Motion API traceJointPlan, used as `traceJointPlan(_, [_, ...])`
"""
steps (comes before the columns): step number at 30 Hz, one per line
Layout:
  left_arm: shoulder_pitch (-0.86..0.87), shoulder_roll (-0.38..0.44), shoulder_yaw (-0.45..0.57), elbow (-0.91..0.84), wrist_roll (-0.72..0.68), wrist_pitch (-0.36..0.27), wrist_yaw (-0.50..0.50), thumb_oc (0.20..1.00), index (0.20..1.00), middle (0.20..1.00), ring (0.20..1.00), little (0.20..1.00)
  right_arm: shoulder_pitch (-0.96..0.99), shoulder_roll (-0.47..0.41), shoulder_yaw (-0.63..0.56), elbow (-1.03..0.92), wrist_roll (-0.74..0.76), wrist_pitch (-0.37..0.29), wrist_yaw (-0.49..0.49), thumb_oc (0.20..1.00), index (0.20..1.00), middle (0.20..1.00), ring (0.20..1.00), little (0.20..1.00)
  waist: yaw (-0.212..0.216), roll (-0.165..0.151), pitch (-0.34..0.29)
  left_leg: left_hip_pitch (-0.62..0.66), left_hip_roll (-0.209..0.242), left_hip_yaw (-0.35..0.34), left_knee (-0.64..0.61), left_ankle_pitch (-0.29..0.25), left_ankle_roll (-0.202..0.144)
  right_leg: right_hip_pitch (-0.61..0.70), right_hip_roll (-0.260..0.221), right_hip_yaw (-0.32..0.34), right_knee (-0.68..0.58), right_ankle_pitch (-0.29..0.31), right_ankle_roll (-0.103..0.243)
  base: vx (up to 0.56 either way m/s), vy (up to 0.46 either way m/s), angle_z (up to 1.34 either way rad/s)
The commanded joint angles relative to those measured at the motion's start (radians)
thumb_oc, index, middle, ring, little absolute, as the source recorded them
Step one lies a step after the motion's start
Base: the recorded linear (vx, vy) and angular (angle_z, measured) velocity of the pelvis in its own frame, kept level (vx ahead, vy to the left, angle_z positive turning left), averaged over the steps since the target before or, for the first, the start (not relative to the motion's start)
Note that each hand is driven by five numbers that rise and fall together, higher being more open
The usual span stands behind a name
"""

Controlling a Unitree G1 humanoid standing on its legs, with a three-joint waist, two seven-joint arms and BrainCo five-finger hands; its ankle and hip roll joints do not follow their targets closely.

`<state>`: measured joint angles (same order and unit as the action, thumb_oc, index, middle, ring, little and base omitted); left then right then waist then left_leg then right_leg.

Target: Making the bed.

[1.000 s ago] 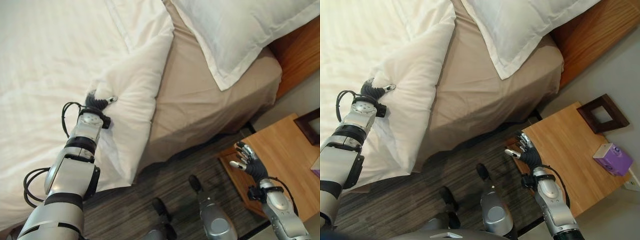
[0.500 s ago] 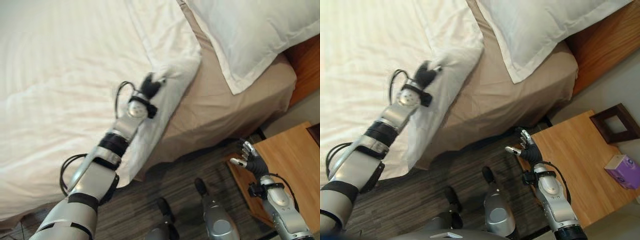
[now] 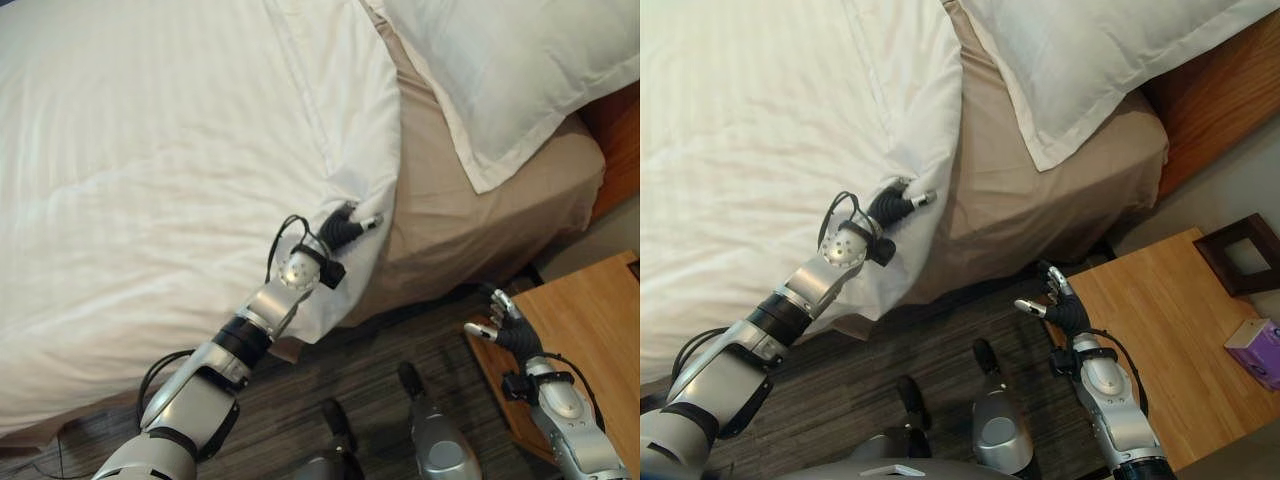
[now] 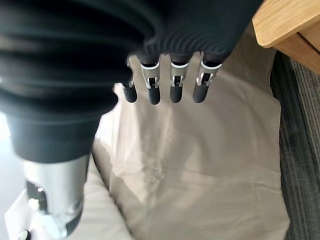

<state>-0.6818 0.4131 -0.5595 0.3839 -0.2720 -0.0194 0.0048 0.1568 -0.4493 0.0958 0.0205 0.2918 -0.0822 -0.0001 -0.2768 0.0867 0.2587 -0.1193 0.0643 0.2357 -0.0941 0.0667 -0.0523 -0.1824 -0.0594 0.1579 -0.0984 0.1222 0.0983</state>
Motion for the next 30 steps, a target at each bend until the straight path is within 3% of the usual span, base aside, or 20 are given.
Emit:
traceJointPlan(1, [-0.016,-0.035,0.001,-0.068,-0.09,-0.069,-0.063,1.0,1.0,1.0,1.0,1.0,0.019,-0.016,-0.021,-0.037,-0.03,-0.021,0.006,1.0,1.0,1.0,1.0,1.0,0.011,-0.015,-0.028,0.071,-0.012,-0.057,0.007,-0.009,-0.021,0.014,-0.008,-0.073,0.011,0.04,0.026,-0.01,0.005,0.03])
traceJointPlan(9, [0.07,-0.002,0.027,-0.198,-0.261,-0.08,-0.091,1.0,1.0,1.0,1.0,1.0,0.012,-0.015,0.0,-0.031,-0.03,-0.023,0.023,1.0,1.0,1.0,1.0,1.0,0.028,-0.015,-0.035,0.08,-0.017,-0.074,0.007,-0.01,-0.018,0.033,-0.012,-0.082,0.011,0.034,0.02,0.0,0.005,0.03])
traceJointPlan(13, [0.095,0.022,0.066,-0.297,-0.398,-0.107,-0.103,1.0,1.0,1.0,1.0,1.0,0.024,-0.018,0.003,-0.037,-0.029,-0.034,0.037,1.0,1.0,1.0,1.0,1.0,0.038,-0.016,-0.047,0.087,-0.019,-0.081,0.007,-0.012,-0.018,0.044,-0.014,-0.089,0.011,0.03,0.019,0.01,0.011,0.07])
traceJointPlan(15, [0.095,0.023,0.066,-0.297,-0.398,-0.107,-0.103,1.0,1.0,1.0,1.0,1.0,0.024,-0.018,0.004,-0.037,-0.029,-0.034,0.037,1.0,1.0,1.0,1.0,1.0,0.038,-0.016,-0.047,0.087,-0.019,-0.081,0.007,-0.012,-0.018,0.044,-0.014,-0.089,0.011,0.03,0.019,0.0,0.005,0.03])
traceJointPlan(17, [0.103,0.038,0.093,-0.378,-0.513,-0.129,-0.124,1.0,1.0,1.0,1.0,1.0,0.037,-0.018,0.003,-0.027,-0.026,-0.046,0.047,1.0,1.0,1.0,1.0,1.0,0.045,-0.02,-0.059,0.096,-0.021,-0.089,0.007,-0.015,-0.017,0.056,-0.017,-0.092,0.011,0.027,0.02,0.01,0.007,0.02])
traceJointPlan(22, [0.118,0.053,0.127,-0.445,-0.586,-0.155,-0.129,1.0,1.0,1.0,1.0,1.0,0.041,-0.016,-0.006,-0.013,-0.03,-0.055,0.044,1.0,1.0,1.0,1.0,1.0,0.051,-0.023,-0.067,0.105,-0.024,-0.099,0.007,-0.017,-0.015,0.074,-0.021,-0.097,0.011,0.021,0.019,0.01,0.013,0.08])
traceJointPlan(26, [0.148,0.064,0.186,-0.476,-0.62,-0.178,-0.122,1.0,1.0,1.0,1.0,1.0,0.043,-0.014,-0.013,-0.004,-0.041,-0.062,0.041,1.0,1.0,1.0,1.0,1.0,0.058,-0.027,-0.072,0.112,-0.026,-0.108,0.007,-0.018,-0.014,0.087,-0.024,-0.103,0.011,0.018,0.016,0.0,0.009,0.1])
traceJointPlan(29, [0.273,0.046,0.376,-0.5,-0.663,-0.225,-0.101,1.0,1.0,1.0,1.0,1.0,0.043,0.003,-0.065,0.014,-0.048,-0.072,0.025,1.0,1.0,1.0,1.0,1.0,0.078,-0.038,-0.084,0.122,-0.029,-0.121,0.007,-0.022,-0.012,0.105,-0.027,-0.109,0.011,0.012,0.012,0.01,0.008,0.03])
traceJointPlan(30, [0.276,0.046,0.378,-0.502,-0.663,-0.225,-0.1,1.0,1.0,1.0,1.0,1.0,0.043,0.002,-0.063,0.014,-0.048,-0.072,0.025,1.0,1.0,1.0,1.0,1.0,0.077,-0.037,-0.084,0.122,-0.029,-0.121,0.007,-0.022,-0.012,0.105,-0.027,-0.109,0.011,0.012,0.012,0.0,0.0,0.0])
